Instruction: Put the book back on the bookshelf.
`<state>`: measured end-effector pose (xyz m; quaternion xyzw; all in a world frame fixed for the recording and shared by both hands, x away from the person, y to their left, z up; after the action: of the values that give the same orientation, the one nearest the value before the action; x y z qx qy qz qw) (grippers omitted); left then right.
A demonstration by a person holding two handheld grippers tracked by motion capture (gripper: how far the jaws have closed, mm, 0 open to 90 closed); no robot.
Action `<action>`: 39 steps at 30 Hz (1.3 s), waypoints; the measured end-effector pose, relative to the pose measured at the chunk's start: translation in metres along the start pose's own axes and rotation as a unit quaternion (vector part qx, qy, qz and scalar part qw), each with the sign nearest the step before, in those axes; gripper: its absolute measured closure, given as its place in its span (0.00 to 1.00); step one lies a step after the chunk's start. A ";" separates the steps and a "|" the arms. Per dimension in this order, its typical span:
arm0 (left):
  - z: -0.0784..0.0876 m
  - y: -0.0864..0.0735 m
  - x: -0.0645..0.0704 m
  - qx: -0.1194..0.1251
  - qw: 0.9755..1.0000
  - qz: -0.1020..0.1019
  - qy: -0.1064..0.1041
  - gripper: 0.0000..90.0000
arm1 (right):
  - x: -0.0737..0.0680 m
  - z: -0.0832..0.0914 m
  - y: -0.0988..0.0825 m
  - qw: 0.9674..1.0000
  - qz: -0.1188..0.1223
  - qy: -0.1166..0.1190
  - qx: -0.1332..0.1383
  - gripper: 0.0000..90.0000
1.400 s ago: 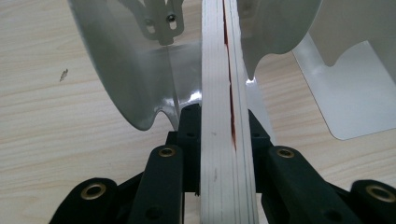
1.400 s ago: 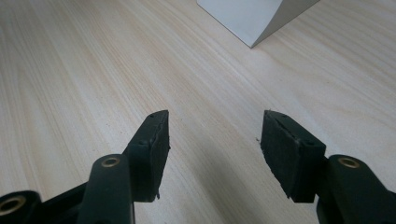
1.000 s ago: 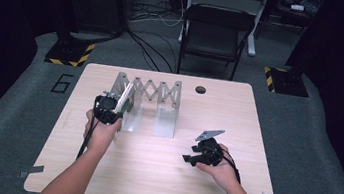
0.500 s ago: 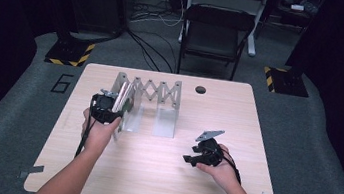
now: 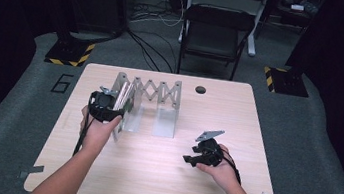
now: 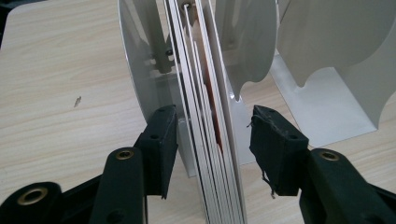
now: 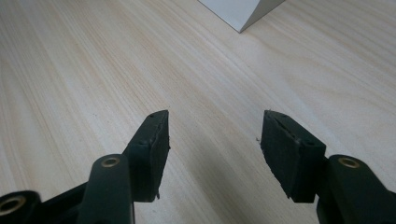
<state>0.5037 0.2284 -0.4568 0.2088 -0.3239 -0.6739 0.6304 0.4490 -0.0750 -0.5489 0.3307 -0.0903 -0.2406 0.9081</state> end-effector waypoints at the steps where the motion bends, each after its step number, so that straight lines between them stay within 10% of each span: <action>1: 0.001 0.001 0.001 0.000 1.000 0.002 -0.002 0.55 | 0.000 0.000 0.000 1.000 0.001 0.000 0.000 0.47; 39: 0.045 -0.001 0.017 0.006 0.997 -0.042 -0.064 0.56 | 0.001 0.000 0.000 1.000 0.003 -0.001 0.000 0.47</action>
<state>0.4699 0.2191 -0.4235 0.1825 -0.3590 -0.7097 0.5781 0.4496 -0.0751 -0.5492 0.3302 -0.0926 -0.2383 0.9086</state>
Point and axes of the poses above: each handheld gripper's, and its own axes: z roughly backward along the jaws, y roughly out of its top, x roughly to its right, the point moved 8 cm from there along -z, roughly forward along the jaws, and after that the axes turned 12 degrees about z, right-handed, at the moved point
